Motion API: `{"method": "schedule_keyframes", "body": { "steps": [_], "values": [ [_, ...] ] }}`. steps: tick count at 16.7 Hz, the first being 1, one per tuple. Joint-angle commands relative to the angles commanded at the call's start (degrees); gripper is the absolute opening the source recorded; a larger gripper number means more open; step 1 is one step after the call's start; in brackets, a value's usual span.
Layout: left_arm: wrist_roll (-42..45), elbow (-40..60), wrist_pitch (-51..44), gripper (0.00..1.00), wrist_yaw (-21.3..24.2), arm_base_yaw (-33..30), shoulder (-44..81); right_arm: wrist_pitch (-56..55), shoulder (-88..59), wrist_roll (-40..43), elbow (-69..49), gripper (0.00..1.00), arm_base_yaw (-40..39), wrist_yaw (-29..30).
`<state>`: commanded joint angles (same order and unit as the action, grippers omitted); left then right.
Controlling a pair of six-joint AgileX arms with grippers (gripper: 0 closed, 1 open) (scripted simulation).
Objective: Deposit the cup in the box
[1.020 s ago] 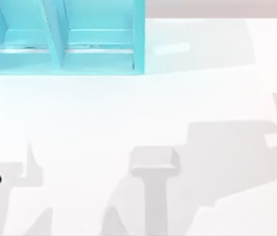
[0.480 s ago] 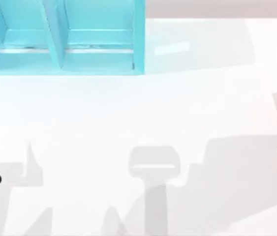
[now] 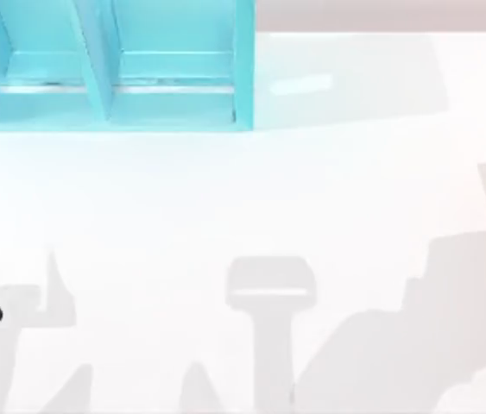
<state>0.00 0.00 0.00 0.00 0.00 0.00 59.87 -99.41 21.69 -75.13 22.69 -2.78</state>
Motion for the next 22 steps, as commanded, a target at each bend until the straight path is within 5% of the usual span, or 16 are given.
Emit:
{"method": "schedule_keyframes", "body": {
  "steps": [4, 17, 22],
  "values": [
    [0.0, 0.0, 0.0, 1.0, 0.0, 0.0, 0.0, -0.4, -0.3, 0.1, 0.4, 0.0, 0.1, 0.0],
    [0.0, 0.0, 0.0, 1.0, 0.0, 0.0, 0.0, -0.4, -0.3, 0.1, 0.4, 0.98, 0.1, 0.0],
    [0.0, 0.0, 0.0, 1.0, 0.0, 0.0, 0.0, -0.4, -0.3, 0.1, 0.4, 1.0, 0.1, 0.0]
  ]
}}
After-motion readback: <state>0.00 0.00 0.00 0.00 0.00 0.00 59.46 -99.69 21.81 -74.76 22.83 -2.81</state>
